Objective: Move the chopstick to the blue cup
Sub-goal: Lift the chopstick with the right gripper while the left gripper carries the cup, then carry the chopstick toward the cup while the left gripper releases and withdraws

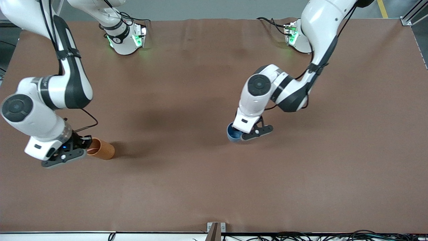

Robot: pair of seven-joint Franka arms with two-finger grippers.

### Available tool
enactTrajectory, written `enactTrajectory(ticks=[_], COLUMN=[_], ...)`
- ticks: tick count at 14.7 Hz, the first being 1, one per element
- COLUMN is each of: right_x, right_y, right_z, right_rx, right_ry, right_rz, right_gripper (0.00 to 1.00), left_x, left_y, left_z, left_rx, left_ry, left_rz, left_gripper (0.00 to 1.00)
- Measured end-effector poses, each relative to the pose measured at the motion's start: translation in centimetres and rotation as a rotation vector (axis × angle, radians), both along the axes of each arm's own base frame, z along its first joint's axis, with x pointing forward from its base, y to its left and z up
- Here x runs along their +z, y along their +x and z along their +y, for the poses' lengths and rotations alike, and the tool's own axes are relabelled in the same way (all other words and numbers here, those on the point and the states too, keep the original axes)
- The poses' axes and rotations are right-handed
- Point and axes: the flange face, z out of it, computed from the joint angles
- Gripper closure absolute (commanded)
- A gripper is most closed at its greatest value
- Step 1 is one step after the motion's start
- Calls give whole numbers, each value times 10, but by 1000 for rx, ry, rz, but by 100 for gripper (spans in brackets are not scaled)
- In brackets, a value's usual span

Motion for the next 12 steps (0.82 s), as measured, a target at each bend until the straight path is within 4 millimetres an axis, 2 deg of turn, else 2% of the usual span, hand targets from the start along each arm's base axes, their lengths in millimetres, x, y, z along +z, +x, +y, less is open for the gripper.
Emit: enactTrajectory(ticks=[4, 7, 9, 10, 12], right_x=[88, 144, 173, 184, 194], right_y=[-11, -30, -42, -48, -55], right_z=[-1, -1, 6, 15, 50], right_rx=[-81, -167, -249, -274, -315], right_ry=[101, 143, 177, 195, 260], right_rz=[-111, -162, -205, -217, -219], right_gripper=[94, 94, 94, 94, 95], left_x=[-32, -37, -38, -39, -40], left_y=[-6, -5, -6, -7, -6], left_z=[-10, -12, -13, -13, -12], left_rx=[11, 11, 10, 10, 12], left_ry=[13, 11, 10, 10, 9], left_rz=[34, 41, 44, 46, 48], left_gripper=[99, 96, 92, 75, 17])
